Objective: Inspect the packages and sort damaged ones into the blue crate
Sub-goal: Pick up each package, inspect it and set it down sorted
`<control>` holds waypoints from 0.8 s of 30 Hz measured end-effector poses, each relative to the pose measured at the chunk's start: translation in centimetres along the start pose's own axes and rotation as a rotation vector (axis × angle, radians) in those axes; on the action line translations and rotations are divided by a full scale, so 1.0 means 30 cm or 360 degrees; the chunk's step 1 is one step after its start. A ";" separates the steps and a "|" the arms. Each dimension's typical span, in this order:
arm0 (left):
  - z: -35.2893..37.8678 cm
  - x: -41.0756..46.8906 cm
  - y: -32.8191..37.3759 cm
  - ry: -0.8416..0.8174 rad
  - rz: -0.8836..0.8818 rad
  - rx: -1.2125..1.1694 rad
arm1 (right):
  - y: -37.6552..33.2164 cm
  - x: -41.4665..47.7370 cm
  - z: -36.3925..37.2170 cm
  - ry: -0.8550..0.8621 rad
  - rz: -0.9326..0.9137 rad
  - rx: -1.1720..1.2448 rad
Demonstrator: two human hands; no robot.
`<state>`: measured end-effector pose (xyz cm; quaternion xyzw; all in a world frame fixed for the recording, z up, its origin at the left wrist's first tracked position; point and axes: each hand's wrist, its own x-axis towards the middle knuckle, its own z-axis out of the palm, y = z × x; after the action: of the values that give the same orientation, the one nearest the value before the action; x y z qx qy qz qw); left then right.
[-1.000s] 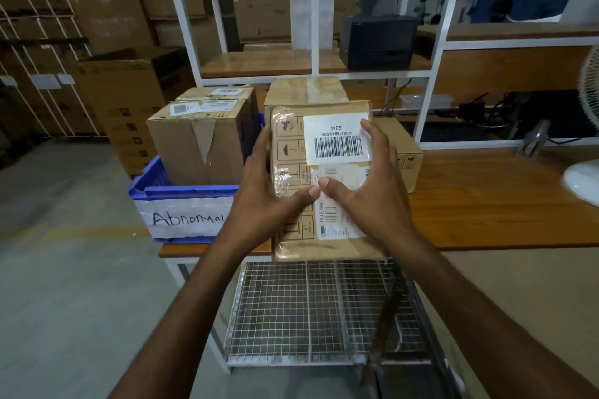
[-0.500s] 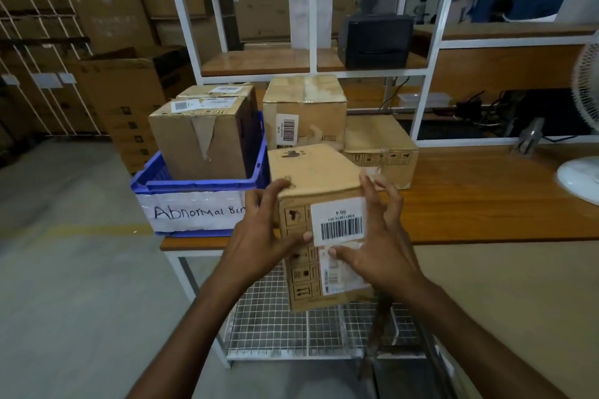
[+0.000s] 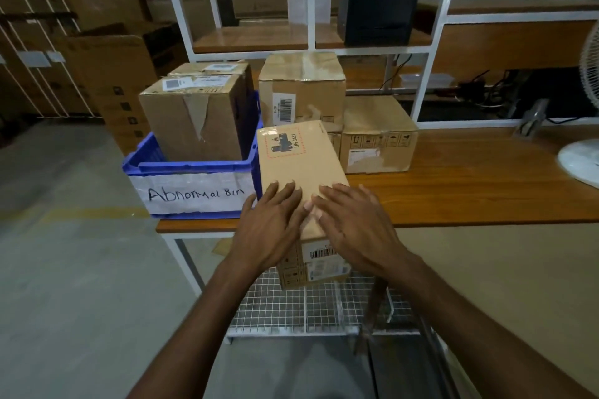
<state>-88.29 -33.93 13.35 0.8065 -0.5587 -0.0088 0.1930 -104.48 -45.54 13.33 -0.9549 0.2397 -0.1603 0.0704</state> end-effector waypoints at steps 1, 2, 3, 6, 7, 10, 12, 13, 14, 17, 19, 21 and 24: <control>0.002 0.000 -0.005 0.0068 0.0035 -0.0032 | 0.001 0.006 -0.006 0.0061 0.0014 -0.0016; 0.006 -0.004 -0.012 0.0114 0.0071 -0.0069 | 0.001 0.010 -0.008 0.0111 0.0021 -0.0057; 0.014 -0.011 -0.021 0.0129 0.0097 -0.0111 | -0.001 0.018 -0.008 0.0134 0.0022 -0.0119; 0.018 0.002 -0.039 0.0074 0.0082 -0.0276 | -0.015 0.065 0.001 0.0017 0.0019 -0.0232; 0.006 0.020 -0.042 0.0087 0.0056 -0.0339 | -0.012 0.091 0.002 -0.0032 0.0030 -0.0203; -0.063 0.093 -0.061 -0.0073 -0.0068 -0.0434 | 0.003 0.198 -0.023 -0.0149 0.0083 -0.0055; -0.099 0.145 -0.084 -0.0391 -0.0095 -0.0332 | 0.008 0.272 -0.026 -0.0215 0.0119 0.0007; -0.105 0.169 -0.095 -0.0517 -0.0083 -0.0244 | 0.006 0.304 -0.020 -0.0235 0.0126 0.0021; -0.106 0.189 -0.104 -0.0580 -0.0072 -0.0181 | 0.003 0.331 -0.009 -0.0240 0.0135 0.0026; -0.105 0.237 -0.127 -0.0571 -0.0063 -0.0183 | 0.003 0.376 0.027 -0.0187 0.0189 0.0029; -0.095 0.248 -0.139 -0.0569 -0.0048 -0.0226 | 0.010 0.382 0.038 -0.0150 0.0219 0.0017; -0.068 0.247 -0.159 -0.0466 -0.0063 -0.0356 | 0.013 0.389 0.039 -0.0173 0.0231 0.0011; 0.001 0.231 -0.177 -0.0058 -0.0146 -0.0740 | 0.011 0.396 0.034 -0.0243 0.0248 -0.0001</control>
<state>-80.92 -38.60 13.00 0.7648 -0.5078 -0.1606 0.3627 -94.37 -51.48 15.52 -0.9428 0.3073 -0.0812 0.1005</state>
